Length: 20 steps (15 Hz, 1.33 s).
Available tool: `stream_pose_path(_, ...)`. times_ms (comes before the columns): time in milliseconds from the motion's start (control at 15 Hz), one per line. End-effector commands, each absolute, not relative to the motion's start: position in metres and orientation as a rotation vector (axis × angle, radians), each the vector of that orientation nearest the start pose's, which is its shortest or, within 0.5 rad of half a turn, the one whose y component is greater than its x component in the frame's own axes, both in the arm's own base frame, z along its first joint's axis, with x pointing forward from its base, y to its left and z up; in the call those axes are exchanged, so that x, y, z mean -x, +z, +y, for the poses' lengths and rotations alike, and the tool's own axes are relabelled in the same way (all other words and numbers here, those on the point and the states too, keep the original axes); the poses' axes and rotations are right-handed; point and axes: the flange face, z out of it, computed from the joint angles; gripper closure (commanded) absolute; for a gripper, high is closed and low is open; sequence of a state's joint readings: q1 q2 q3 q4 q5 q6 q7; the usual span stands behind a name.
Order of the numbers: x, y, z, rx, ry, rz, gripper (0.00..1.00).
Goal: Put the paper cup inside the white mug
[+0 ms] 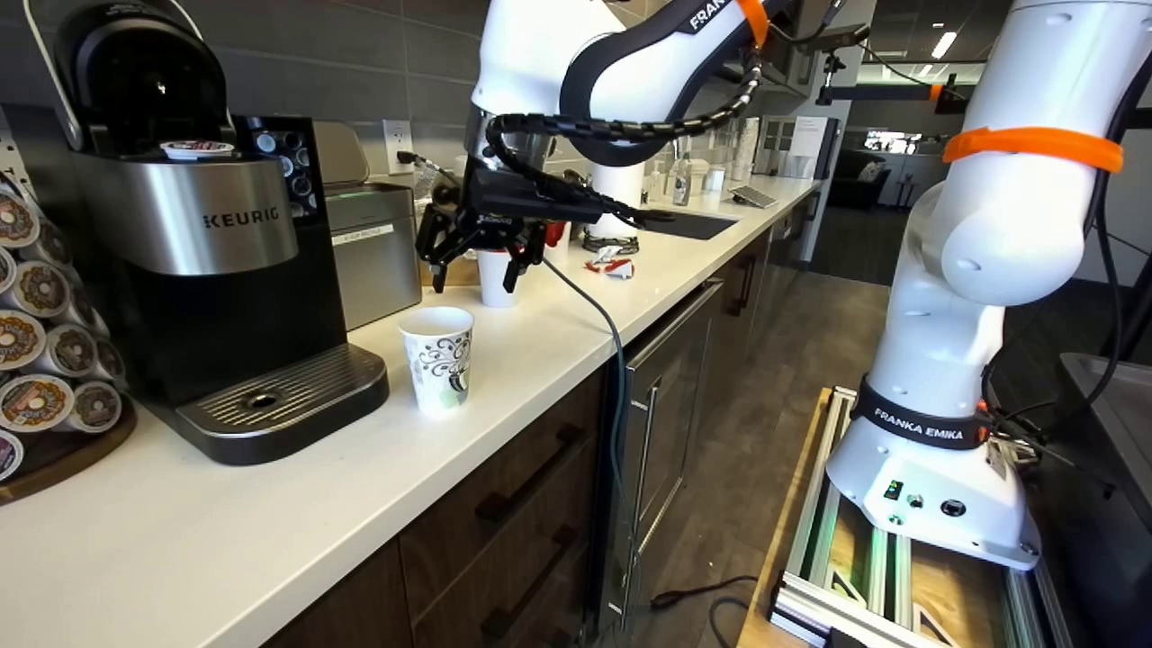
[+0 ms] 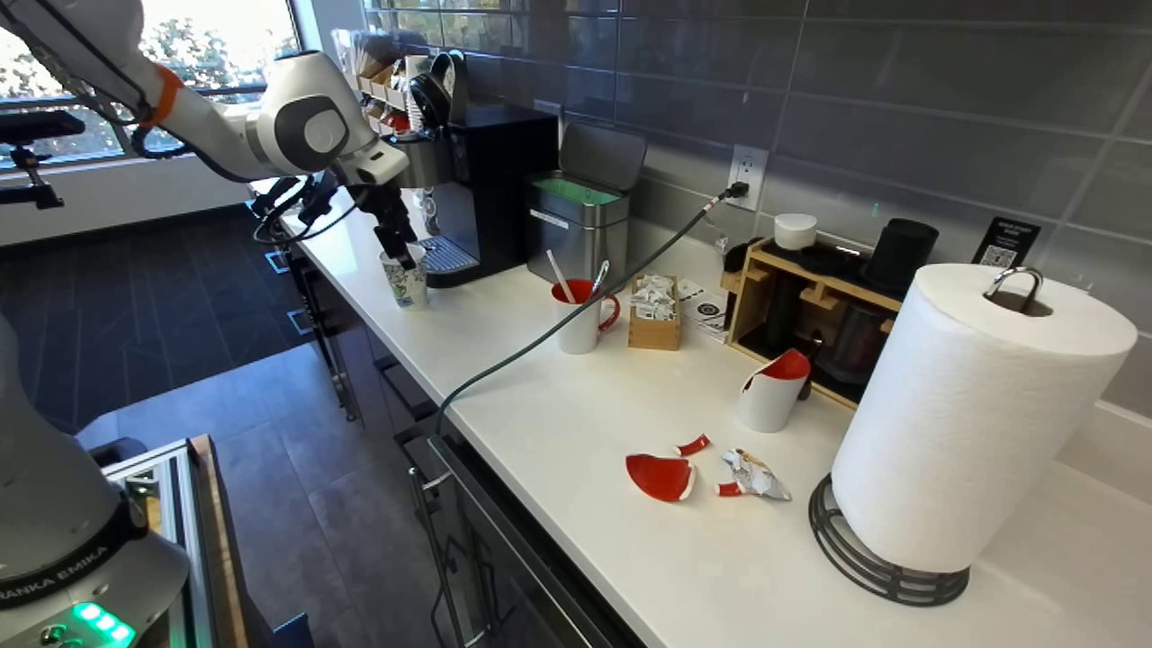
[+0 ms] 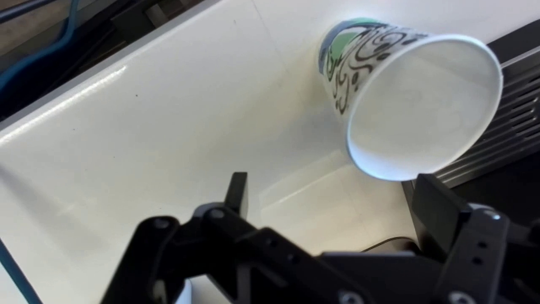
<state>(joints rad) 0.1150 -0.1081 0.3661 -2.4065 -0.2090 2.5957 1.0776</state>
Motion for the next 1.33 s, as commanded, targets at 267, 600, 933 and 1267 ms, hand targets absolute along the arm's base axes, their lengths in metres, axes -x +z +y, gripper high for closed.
stream_pose_path(267,-0.455,0.36,0.242,3.028,-0.484,0.672,0.27)
stream_pose_path(600,-0.454,0.35,0.245,3.051,-0.43,0.652,0.29)
stream_pose_path(933,-0.45,0.349,0.248,3.054,-0.42,0.627,0.69)
stream_pose_path(1267,-0.436,0.361,0.255,3.039,-0.46,0.571,1.0)
